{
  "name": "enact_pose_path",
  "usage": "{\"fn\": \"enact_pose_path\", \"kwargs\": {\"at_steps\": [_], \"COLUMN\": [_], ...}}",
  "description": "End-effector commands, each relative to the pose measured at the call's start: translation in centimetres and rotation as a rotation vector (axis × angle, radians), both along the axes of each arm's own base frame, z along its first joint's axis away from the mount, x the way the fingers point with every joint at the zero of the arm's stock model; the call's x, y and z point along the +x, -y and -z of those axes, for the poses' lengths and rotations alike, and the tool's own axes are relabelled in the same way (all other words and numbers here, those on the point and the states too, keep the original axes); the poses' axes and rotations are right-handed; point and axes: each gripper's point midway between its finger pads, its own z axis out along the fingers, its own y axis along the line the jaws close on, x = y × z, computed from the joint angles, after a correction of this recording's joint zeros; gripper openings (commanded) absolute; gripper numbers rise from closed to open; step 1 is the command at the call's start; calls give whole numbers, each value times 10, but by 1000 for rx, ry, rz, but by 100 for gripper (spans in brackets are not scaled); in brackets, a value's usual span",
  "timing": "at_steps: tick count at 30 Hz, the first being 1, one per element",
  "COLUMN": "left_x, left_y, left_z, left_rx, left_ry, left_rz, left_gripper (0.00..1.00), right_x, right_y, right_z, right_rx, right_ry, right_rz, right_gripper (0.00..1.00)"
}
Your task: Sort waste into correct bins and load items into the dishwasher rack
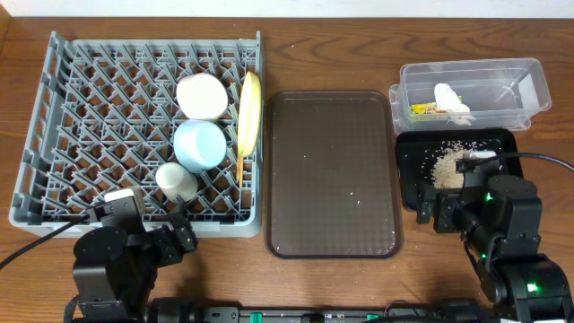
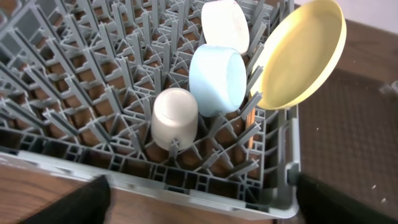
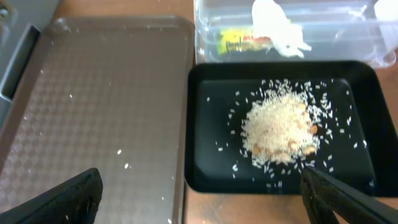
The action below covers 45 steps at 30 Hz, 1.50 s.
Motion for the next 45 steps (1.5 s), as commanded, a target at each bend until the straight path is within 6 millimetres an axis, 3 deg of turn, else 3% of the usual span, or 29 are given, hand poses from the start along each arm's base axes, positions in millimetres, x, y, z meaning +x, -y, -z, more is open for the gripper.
{"fn": "enact_pose_path", "kwargs": {"at_steps": [1,16,30,34,39,45], "left_x": [0,0,0,0,0,0], "left_y": [-2,-2,-2,-2,-2,-2], "left_z": [3,3,3,3,3,3], "left_rx": [7,7,7,7,7,7], "left_ry": [-9,-9,-9,-9,-9,-9], "left_rz": [-9,-9,-9,-9,-9,-9], "left_gripper": [99,99,100,100,100,100], "right_x": [-5,-12,9,9,9,9], "right_y": [8,1,0,-1,-3,-3], "right_z": [1,10,2,11,41,41], "right_rx": [-32,21,63,60,50,50], "right_ry": [14,442,826,788,666,664], "right_rz": [25,-1,10,6,-5,-5], "right_gripper": [99,99,99,99,99,99]}}
